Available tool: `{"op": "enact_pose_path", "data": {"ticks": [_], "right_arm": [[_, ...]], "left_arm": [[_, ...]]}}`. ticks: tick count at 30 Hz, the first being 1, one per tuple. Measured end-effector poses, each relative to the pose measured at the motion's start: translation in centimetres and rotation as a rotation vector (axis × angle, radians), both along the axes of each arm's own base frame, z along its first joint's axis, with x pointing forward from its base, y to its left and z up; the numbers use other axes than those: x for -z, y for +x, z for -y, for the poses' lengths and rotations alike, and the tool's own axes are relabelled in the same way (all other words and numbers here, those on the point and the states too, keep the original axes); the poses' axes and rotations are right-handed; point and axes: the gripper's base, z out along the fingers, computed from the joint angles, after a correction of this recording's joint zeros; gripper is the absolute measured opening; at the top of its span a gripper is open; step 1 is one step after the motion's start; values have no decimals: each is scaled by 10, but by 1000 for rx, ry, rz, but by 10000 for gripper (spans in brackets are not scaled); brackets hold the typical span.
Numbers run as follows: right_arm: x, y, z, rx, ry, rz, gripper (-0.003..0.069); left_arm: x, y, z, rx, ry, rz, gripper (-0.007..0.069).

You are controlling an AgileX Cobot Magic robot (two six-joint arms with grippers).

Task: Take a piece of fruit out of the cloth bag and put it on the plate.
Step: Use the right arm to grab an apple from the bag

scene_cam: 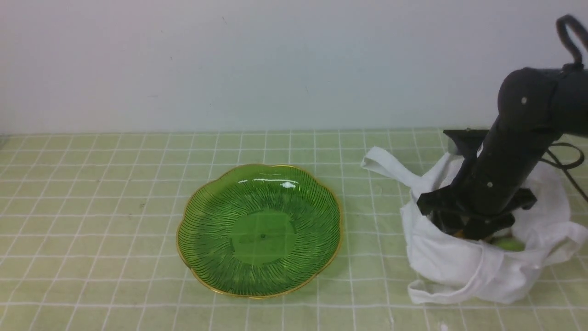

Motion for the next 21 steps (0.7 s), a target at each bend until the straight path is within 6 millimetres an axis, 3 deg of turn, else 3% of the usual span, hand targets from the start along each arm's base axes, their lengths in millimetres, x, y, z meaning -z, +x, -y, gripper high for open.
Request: {"op": "enact_pose_path", "data": {"ticks": [3,6,9,12,17,19,20,21], "right_arm": [[-23,0,0,-8,7,33,587],[-45,-7,4,-19,-4,89,656],[-54,-20,12,-32,-58,111,644],[-48,-25,18,-46,-115,97,589],[-35,-26,17,-4,-98,115,246],[-34,-25,15,-3,-76,119,174],[-30,-23,13,-6,-52,109,74],[-27,-23,12,-11,-48,89,37]], "left_arm": [[0,0,0,0,0,0,-8],[0,0,0,0,0,0,-8],[0,0,0,0,0,0,-8],[0,0,0,0,0,0,-8],[0,0,0,0,0,0,-8],[0,0,0,0,0,0,-8],[0,0,0,0,0,0,-8],[0,0,0,0,0,0,-8]]}}
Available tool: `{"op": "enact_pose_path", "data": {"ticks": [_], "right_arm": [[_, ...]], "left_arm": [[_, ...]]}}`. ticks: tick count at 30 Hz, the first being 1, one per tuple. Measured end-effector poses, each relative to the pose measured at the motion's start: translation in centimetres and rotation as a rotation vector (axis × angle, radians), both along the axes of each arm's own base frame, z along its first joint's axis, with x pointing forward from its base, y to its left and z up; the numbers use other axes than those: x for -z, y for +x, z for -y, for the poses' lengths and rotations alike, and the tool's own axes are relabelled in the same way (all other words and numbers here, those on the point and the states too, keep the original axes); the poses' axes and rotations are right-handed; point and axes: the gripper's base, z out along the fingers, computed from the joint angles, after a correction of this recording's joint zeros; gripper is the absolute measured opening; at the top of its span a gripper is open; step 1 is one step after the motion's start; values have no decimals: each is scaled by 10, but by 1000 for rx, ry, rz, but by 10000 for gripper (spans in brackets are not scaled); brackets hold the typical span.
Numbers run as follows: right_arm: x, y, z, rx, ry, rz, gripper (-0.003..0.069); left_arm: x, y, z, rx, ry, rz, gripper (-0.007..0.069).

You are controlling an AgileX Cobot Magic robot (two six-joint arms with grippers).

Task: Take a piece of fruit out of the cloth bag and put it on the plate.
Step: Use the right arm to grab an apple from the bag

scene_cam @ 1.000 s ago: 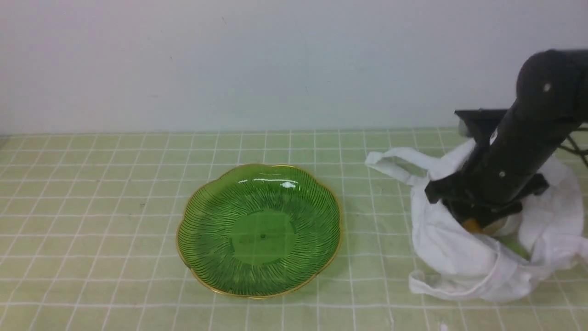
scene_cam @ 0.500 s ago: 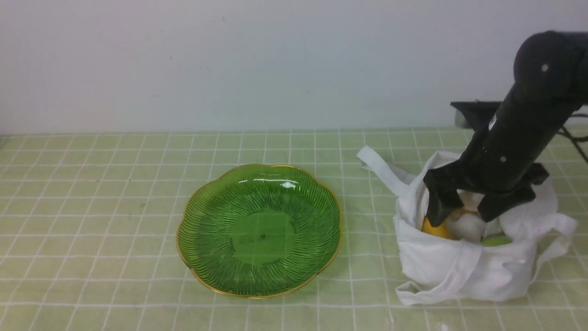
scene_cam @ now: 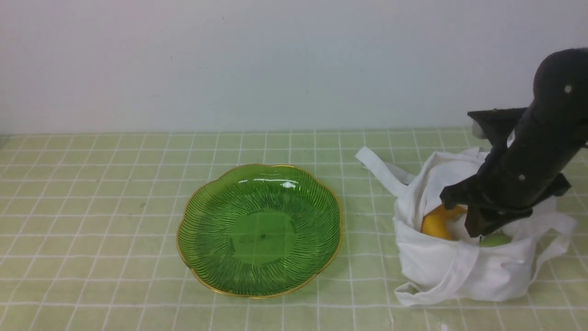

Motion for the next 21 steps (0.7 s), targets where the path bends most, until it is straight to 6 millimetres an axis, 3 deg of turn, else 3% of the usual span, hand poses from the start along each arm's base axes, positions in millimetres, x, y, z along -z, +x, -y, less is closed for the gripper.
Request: {"op": "enact_pose_path", "data": {"ticks": [6,13,21], "right_arm": [[17,-11,1,-15,-14,-118,-12],[35,-47,10,-4,-31,-184,-14],[28,-41,8,12,-20,-137,-14]], "left_arm": [[0,0,0,0,0,0,-8],[0,0,0,0,0,0,-8],[0,0,0,0,0,0,-8]]}}
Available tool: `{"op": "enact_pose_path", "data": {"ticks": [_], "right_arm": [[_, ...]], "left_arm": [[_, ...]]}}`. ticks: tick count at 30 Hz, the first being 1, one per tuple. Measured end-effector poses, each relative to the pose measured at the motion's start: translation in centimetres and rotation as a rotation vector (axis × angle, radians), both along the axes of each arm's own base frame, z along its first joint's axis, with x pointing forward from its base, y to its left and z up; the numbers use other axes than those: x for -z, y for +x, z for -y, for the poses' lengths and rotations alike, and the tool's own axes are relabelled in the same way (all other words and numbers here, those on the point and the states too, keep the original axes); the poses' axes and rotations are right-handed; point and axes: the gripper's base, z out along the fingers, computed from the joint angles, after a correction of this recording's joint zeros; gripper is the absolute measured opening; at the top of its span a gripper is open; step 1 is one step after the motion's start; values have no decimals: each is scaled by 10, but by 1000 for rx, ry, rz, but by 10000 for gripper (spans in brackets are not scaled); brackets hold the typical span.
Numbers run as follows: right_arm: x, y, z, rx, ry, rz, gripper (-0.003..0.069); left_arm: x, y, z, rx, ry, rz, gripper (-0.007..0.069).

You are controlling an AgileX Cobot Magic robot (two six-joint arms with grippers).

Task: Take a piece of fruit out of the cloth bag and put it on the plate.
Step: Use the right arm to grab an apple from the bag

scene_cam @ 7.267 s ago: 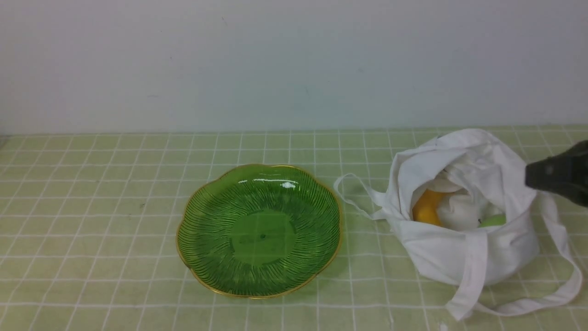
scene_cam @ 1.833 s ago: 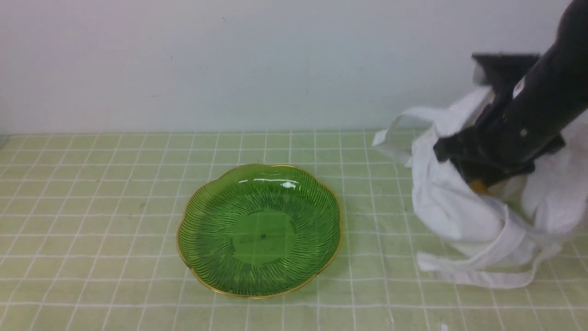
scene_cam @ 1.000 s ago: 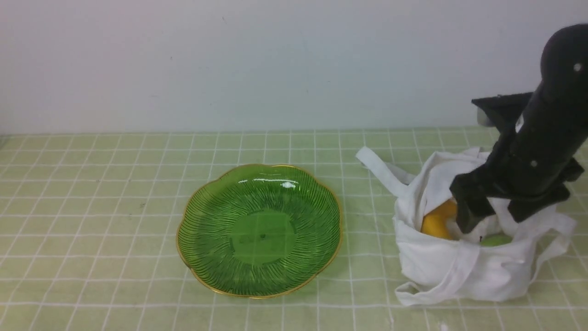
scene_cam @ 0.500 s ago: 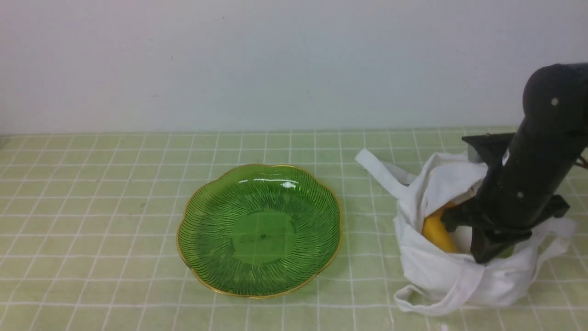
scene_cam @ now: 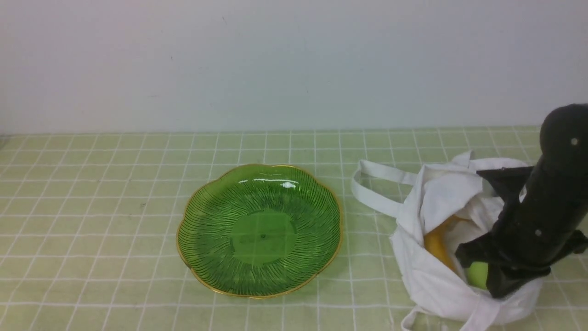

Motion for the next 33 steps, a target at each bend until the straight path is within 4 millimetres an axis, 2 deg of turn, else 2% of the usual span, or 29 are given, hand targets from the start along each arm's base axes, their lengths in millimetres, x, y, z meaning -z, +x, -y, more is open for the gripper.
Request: {"op": "enact_pose_path", "data": {"ticks": [2,6,10,14,18,19,20,22,23,26,29,33], "right_arm": [[-14,9,-2,36,14,51,-14],[-28,19,-2,51,1,112,-4],[-31,23,1,37,-35,129,61],[-21,24,1,32,-56,84,181],[-16,27,1,27,-65,71,387],[-16,27,1,27,-66,72,398],[-16,28,2,12,-75,74,494],[-15,28,2,-2,-84,73,552],[-12,31,4,-24,-107,70,623],[-3,34,7,-56,-152,55,677],[9,36,9,-69,-186,13,689],[10,36,10,-56,-200,0,683]], "left_arm": [[0,0,0,0,0,0,-8],[0,0,0,0,0,0,-8],[0,0,0,0,0,0,-8],[0,0,0,0,0,0,-8],[0,0,0,0,0,0,-8],[0,0,0,0,0,0,-8],[0,0,0,0,0,0,-8],[0,0,0,0,0,0,-8],[0,0,0,0,0,0,-8],[0,0,0,0,0,0,-8],[0,0,0,0,0,0,-8],[0,0,0,0,0,0,-8]]}}
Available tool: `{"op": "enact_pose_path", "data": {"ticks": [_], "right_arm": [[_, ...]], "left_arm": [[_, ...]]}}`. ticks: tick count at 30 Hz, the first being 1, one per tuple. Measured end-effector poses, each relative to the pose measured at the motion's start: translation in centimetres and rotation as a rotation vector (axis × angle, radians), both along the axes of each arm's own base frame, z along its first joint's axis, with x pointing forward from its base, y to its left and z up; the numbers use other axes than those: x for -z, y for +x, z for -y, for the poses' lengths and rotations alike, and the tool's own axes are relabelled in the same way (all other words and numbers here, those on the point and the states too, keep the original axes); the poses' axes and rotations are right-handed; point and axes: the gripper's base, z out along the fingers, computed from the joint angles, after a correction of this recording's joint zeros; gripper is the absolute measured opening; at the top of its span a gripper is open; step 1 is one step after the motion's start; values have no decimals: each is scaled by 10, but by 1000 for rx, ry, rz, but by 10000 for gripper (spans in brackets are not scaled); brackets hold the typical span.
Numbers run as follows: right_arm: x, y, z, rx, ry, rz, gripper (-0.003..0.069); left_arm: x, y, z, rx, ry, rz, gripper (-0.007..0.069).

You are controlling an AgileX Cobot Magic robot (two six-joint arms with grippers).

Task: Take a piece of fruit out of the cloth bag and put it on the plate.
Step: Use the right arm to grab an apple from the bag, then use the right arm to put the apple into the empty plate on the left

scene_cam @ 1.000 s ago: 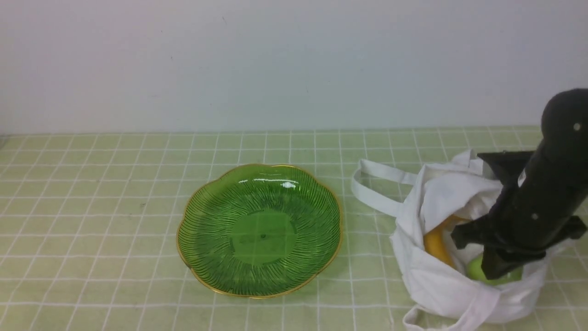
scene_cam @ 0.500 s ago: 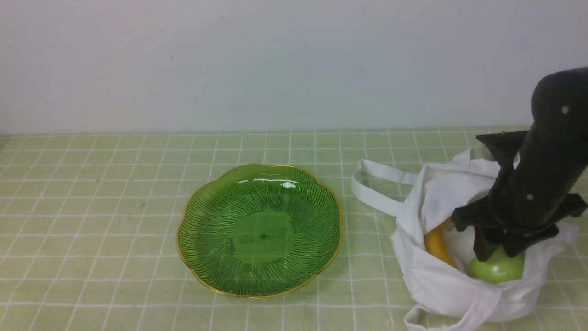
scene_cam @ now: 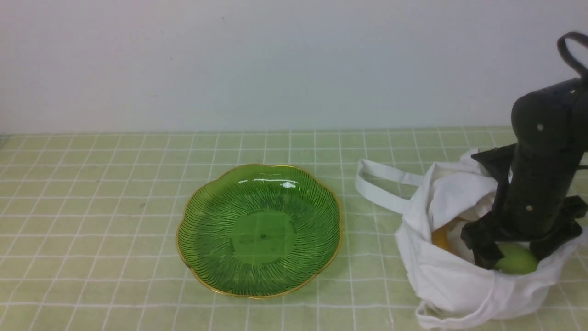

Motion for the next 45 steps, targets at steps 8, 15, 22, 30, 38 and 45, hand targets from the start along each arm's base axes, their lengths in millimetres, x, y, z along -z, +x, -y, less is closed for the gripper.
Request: {"op": "enact_pose_path", "data": {"ticks": [8,15,22,30,38,45], "right_arm": [[0,-1,-2,10,22,-10,618],[-11,-5,-8,3,106,-4,618],[-72,-15,-13,9,235,203,618],[-103,-15,-15,-21,309,417,618],[-134,-19,-55,-177,645,603,618],[-109,-2,-130,-386,777,608,618]], "left_arm": [[0,0,0,0,0,0,-8],[0,0,0,0,0,0,-8],[0,0,0,0,0,0,-8],[0,0,0,0,0,0,-8],[0,0,0,0,0,0,-8],[0,0,0,0,0,0,-8]]}}
